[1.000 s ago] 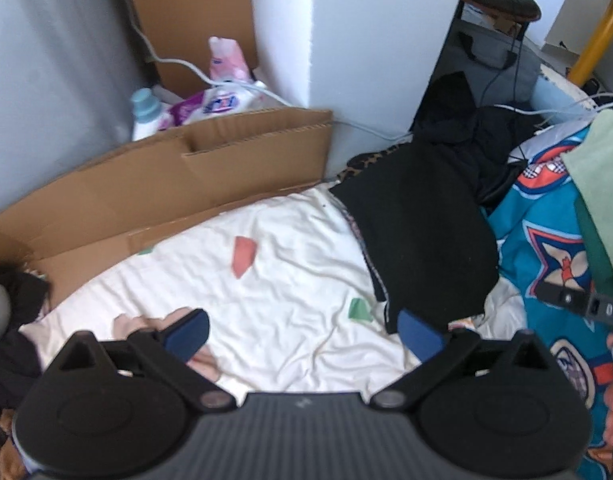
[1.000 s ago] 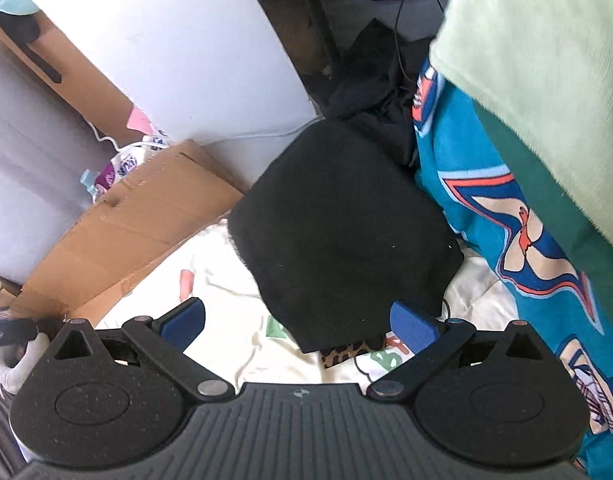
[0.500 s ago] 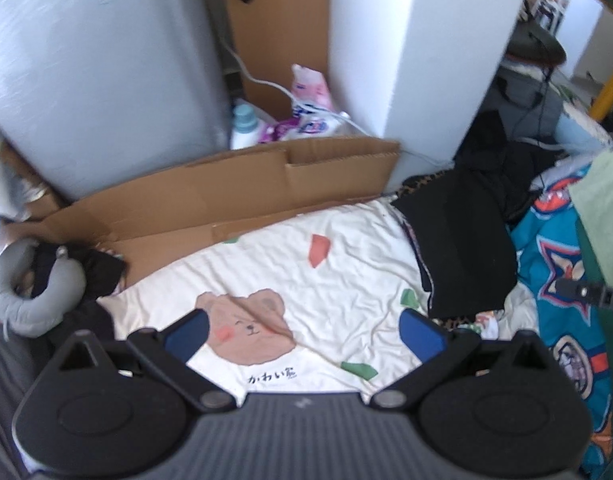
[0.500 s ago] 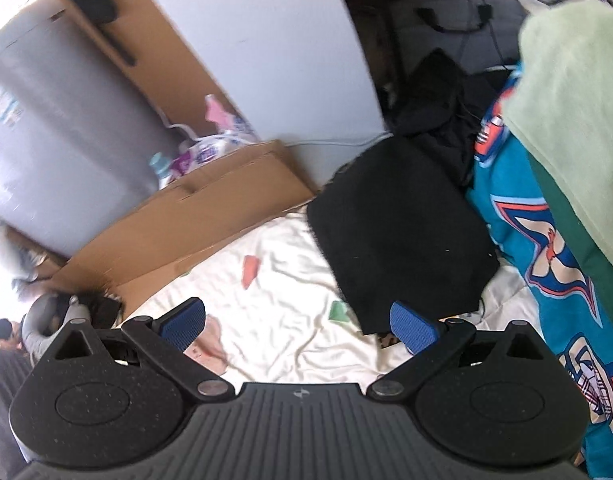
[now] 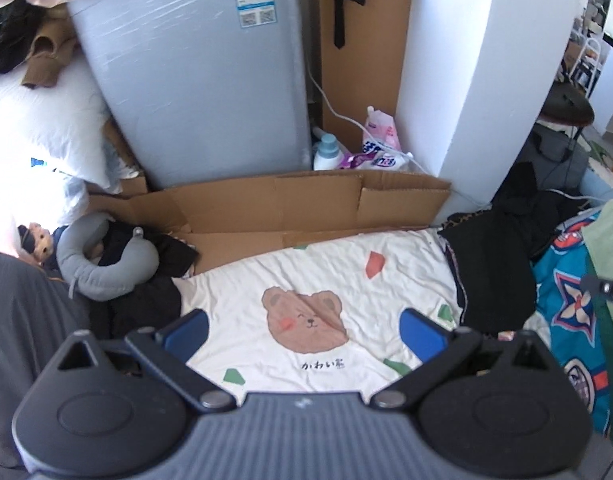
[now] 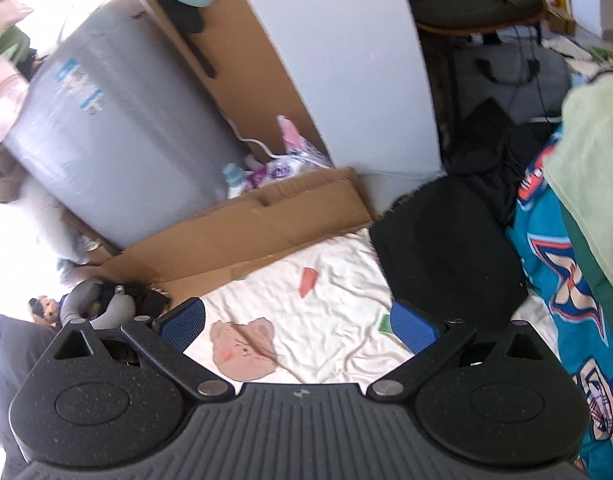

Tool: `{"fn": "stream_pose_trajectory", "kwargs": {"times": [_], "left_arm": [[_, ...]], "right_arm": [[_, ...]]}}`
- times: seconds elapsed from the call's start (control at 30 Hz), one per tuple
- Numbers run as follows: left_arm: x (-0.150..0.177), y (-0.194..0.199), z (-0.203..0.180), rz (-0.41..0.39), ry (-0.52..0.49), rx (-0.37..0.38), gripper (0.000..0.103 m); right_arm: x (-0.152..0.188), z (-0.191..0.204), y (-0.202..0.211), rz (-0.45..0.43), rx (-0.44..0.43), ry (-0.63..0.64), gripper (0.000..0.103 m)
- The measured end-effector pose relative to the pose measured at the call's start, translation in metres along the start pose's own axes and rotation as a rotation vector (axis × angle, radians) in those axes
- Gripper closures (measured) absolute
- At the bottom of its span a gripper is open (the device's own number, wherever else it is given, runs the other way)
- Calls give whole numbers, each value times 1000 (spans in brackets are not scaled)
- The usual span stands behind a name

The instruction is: Fold clothes

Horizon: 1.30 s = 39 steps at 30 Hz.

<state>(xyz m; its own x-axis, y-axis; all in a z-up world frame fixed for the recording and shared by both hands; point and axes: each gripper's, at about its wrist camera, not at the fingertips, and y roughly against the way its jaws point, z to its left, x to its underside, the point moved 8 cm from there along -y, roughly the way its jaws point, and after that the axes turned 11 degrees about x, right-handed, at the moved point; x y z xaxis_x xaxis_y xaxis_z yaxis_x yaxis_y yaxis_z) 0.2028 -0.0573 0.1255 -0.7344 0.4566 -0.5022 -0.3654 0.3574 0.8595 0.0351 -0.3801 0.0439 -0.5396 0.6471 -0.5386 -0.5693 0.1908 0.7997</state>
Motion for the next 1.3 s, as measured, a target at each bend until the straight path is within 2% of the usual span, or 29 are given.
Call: {"fn": "stream_pose_trajectory", "kwargs": {"times": [0.13, 0.23, 0.5, 0.63, 0.7, 1.07, 1.3], "left_arm": [[27, 2, 14, 9, 31, 7, 0], [46, 6, 21, -20, 62, 16, 0], [88, 26, 14, -164, 120, 18, 0], [105, 25, 6, -206, 167, 26, 0], [113, 23, 2, -223, 175, 4, 0], [154, -3, -8, -233, 270, -18, 0], [172, -26, -22, -197, 265, -40, 0]], "right_arm": [[4, 22, 15, -23, -16, 35, 1], [10, 34, 23, -45, -11, 48, 1], [38, 66, 47, -59, -25, 115, 1], [49, 72, 56, -89, -32, 125, 1], [56, 73, 55, -83, -41, 123, 1], [99, 83, 37, -40, -57, 187, 1], [115, 90, 28, 7, -109, 214, 1]]}}
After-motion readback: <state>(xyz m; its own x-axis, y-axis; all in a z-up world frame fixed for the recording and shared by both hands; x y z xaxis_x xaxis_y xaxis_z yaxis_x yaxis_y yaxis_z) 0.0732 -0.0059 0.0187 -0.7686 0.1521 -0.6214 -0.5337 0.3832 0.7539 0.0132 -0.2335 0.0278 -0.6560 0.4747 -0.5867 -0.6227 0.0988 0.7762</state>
